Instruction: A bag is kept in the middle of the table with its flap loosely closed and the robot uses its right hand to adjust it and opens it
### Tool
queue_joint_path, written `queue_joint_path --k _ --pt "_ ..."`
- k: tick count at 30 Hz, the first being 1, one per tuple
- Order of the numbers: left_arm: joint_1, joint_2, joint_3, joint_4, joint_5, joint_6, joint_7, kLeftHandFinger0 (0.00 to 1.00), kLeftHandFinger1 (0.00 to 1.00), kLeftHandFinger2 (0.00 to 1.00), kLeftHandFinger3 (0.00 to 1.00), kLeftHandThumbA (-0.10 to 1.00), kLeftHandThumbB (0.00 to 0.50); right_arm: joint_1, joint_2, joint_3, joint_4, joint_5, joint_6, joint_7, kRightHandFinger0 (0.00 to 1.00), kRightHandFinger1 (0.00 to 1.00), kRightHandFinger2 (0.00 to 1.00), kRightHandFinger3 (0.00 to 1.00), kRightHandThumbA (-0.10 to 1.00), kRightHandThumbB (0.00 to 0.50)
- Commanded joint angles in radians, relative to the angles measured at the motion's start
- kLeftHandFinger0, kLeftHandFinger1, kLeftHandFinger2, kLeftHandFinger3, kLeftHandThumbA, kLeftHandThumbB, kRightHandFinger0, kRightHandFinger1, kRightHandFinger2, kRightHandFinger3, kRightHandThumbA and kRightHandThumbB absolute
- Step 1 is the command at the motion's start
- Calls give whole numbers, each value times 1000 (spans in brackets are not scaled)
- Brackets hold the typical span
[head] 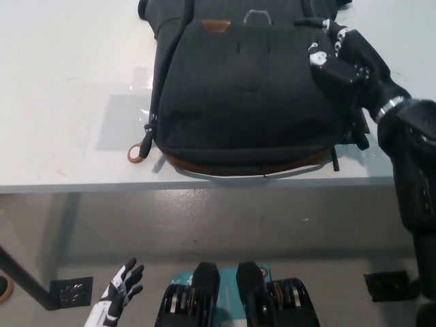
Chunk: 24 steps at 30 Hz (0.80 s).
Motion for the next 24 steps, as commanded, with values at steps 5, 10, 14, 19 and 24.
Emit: queue_joint_path --k 5,10,14,19,24 --pt "-79 5 24 -27 -12 5 3 1000 1000 1000 1000 1000 15 85 9 17 -419 -47 23 -54 2 373 617 661 -100 95" --pt "-76 3 19 -17 12 0 5 1000 1000 1000 1000 1000 6 154 17 16 -565 -11 53 -47 0 330 531 610 -100 114" --pt "-82 5 21 -3 22 -2 8 1000 1000 1000 1000 1000 23 219 11 32 -642 -27 30 -39 0 264 466 586 -100 112" --pt "-68 12 24 5 4 -10 -1 1000 1000 1000 1000 1000 12 338 -19 121 -704 -167 -64 -29 28 394 655 746 -100 130" --pt "-81 16 21 14 21 -14 -1 1000 1000 1000 1000 1000 39 440 -14 186 -713 -246 -111 -44 123 493 757 785 -100 138"
